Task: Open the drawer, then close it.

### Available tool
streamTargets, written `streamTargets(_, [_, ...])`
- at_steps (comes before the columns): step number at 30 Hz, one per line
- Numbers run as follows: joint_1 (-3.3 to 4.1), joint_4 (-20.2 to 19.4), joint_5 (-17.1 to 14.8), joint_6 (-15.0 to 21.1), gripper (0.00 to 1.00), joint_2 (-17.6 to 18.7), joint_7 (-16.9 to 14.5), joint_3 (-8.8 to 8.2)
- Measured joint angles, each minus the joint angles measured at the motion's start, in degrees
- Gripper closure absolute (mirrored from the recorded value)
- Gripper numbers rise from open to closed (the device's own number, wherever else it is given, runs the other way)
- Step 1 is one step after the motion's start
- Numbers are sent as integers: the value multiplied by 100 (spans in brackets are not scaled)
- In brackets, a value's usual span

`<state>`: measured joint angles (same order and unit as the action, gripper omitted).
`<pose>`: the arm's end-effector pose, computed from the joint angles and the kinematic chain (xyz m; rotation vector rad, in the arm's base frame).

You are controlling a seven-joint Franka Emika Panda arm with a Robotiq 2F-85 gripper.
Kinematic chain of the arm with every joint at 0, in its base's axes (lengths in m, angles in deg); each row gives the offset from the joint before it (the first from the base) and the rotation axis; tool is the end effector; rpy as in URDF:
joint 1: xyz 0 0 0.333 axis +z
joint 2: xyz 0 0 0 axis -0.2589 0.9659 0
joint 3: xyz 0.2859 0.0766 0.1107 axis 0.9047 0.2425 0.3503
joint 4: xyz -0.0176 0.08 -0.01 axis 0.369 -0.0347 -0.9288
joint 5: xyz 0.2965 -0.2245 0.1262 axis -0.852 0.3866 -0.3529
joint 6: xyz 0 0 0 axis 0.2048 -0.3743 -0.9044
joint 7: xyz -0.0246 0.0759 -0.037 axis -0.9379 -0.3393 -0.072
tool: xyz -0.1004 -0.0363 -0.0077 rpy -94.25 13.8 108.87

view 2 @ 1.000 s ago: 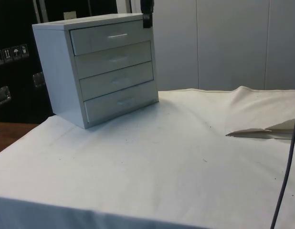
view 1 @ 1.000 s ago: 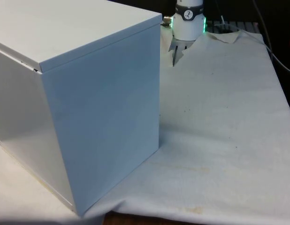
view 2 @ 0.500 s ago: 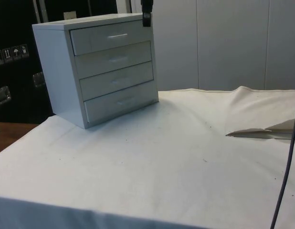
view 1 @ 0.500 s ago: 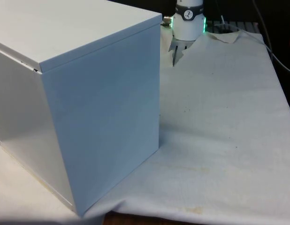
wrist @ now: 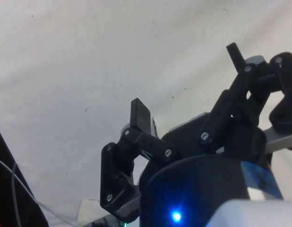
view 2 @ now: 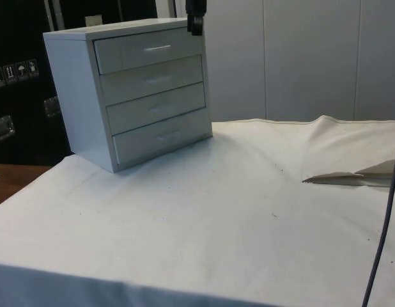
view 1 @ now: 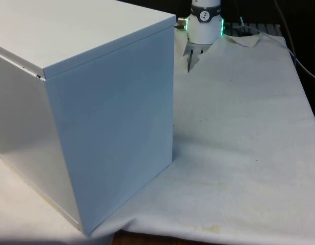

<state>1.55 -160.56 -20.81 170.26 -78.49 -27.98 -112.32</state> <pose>0.5068 -0.1275 0.4698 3.0429 0.7131 0.2454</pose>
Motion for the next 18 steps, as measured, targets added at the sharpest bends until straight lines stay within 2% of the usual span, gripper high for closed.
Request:
streamTargets(3, [0,-17,0,40,0,6,-34,0])
streamTargets(9, [0,-97,0,338,0,97,-201,0])
streamTargets(14, [17,-74,0,521,0,298,-315,23])
streamTargets(18, [17,-17,0,533,0,378,-430,23])
